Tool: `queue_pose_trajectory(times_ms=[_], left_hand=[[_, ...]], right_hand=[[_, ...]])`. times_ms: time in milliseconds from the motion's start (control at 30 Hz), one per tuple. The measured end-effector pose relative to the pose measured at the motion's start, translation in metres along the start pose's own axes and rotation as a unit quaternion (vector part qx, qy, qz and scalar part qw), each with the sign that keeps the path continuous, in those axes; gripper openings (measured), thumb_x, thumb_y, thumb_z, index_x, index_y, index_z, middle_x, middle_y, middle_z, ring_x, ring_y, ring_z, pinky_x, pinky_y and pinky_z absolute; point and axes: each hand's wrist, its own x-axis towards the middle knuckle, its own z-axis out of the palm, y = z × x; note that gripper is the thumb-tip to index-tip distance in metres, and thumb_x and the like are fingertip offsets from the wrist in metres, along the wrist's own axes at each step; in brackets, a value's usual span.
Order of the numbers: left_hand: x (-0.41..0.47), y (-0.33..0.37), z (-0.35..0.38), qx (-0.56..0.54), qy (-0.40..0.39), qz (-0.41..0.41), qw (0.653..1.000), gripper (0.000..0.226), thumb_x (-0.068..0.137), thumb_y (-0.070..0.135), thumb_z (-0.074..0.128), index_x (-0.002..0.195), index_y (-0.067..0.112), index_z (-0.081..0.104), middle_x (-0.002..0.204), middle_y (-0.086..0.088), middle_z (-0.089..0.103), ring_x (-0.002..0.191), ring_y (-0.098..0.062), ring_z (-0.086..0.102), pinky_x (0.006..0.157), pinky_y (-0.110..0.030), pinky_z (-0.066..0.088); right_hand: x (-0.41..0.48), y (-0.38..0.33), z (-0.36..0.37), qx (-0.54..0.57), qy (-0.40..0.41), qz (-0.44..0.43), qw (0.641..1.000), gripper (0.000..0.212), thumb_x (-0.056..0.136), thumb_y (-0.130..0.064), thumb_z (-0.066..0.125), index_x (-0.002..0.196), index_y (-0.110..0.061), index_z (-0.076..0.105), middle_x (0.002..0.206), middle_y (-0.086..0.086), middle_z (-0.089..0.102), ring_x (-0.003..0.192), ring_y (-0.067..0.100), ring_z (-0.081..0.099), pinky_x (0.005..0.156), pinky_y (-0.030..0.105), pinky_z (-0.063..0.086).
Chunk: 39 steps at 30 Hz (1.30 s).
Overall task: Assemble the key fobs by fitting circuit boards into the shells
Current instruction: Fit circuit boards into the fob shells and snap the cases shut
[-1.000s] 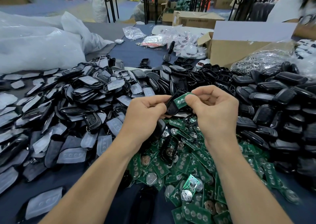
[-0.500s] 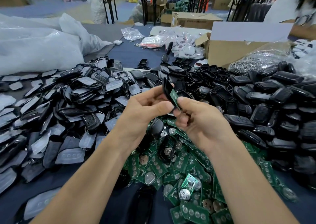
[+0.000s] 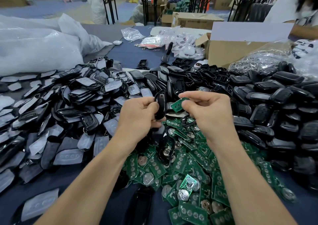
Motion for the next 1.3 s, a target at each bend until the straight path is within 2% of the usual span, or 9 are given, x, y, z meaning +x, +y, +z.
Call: queue_pose_trajectory(times_ms=[133,300,433,700,800,900,1033,1167,1300], left_hand=[[0.004,-0.002,-0.003,0.033,0.047,0.017,0.998,0.018,0.096,0.013,0.073,0.09,0.03,0.078,0.074,0.005,0.079,0.06,-0.019,0.077,0.046,-0.021,0.054],[0.004,-0.003,-0.006,0.062,0.053,0.051,0.995,0.017,0.089,0.023,0.081,0.082,0.039,0.081,0.077,0.011,0.079,0.058,-0.011,0.074,0.055,-0.027,0.06],[-0.002,0.002,-0.003,0.015,-0.016,0.062,0.998,0.027,0.096,0.015,0.074,0.086,0.039,0.084,0.083,0.005,0.081,0.069,-0.008,0.074,0.061,-0.03,0.063],[-0.003,0.006,-0.006,-0.052,-0.083,0.031,0.995,0.035,0.089,-0.01,0.066,0.104,0.019,0.081,0.079,0.006,0.078,0.07,-0.002,0.069,0.066,-0.021,0.059],[-0.006,0.009,-0.007,-0.042,-0.109,0.045,0.992,0.044,0.084,-0.011,0.067,0.096,0.028,0.084,0.077,0.009,0.078,0.07,-0.003,0.071,0.067,-0.02,0.059],[-0.006,0.009,-0.01,-0.034,-0.116,0.048,0.992,0.04,0.073,0.003,0.068,0.094,0.033,0.086,0.089,0.0,0.082,0.079,-0.008,0.073,0.072,-0.025,0.062],[-0.004,0.001,-0.009,-0.026,-0.104,0.031,0.994,0.045,0.068,0.005,0.067,0.11,0.015,0.082,0.095,-0.012,0.081,0.083,-0.025,0.074,0.075,-0.031,0.062],[-0.004,-0.001,-0.006,-0.029,-0.08,0.04,0.996,0.034,0.071,0.009,0.076,0.102,0.021,0.084,0.091,-0.01,0.081,0.078,-0.02,0.074,0.069,-0.027,0.06],[-0.005,0.0,-0.004,-0.031,-0.065,0.048,0.996,0.035,0.081,-0.006,0.079,0.087,0.028,0.086,0.084,-0.006,0.081,0.07,-0.015,0.076,0.06,-0.02,0.058]], right_hand=[[-0.004,-0.001,0.006,-0.043,-0.03,-0.057,0.997,0.025,0.084,-0.011,0.076,0.09,-0.035,0.084,0.07,0.002,0.074,0.06,0.034,0.059,0.054,0.045,0.05],[-0.005,-0.006,0.005,-0.025,-0.036,-0.071,0.997,0.024,0.085,-0.012,0.074,0.092,-0.033,0.084,0.079,-0.001,0.078,0.075,0.04,0.07,0.066,0.057,0.059],[-0.006,-0.002,0.008,-0.101,-0.061,-0.086,0.989,0.026,0.088,-0.009,0.077,0.093,-0.034,0.084,0.071,-0.003,0.074,0.062,0.028,0.064,0.055,0.036,0.055],[-0.006,0.0,0.008,-0.111,-0.02,-0.087,0.99,0.023,0.087,-0.014,0.079,0.093,-0.035,0.082,0.068,-0.008,0.074,0.061,0.02,0.068,0.062,0.039,0.059],[-0.007,0.001,0.009,-0.121,-0.002,-0.089,0.989,0.021,0.086,-0.014,0.079,0.093,-0.034,0.083,0.069,-0.012,0.074,0.06,0.013,0.068,0.062,0.034,0.059],[-0.009,0.003,0.012,-0.13,0.009,-0.092,0.987,0.019,0.086,-0.015,0.079,0.093,-0.033,0.083,0.07,-0.015,0.073,0.057,0.011,0.066,0.056,0.028,0.056],[-0.011,0.004,0.015,-0.165,0.01,-0.124,0.978,0.017,0.085,-0.015,0.079,0.095,-0.029,0.083,0.066,-0.03,0.065,0.051,0.002,0.055,0.05,0.009,0.039],[-0.013,0.002,0.016,-0.188,0.016,-0.149,0.971,0.017,0.084,-0.017,0.08,0.096,-0.028,0.083,0.07,-0.038,0.061,0.062,-0.004,0.058,0.058,0.007,0.043],[-0.014,0.001,0.019,-0.187,0.024,-0.147,0.971,0.018,0.082,-0.016,0.083,0.094,-0.028,0.084,0.067,-0.041,0.059,0.062,-0.008,0.058,0.059,0.004,0.042]])
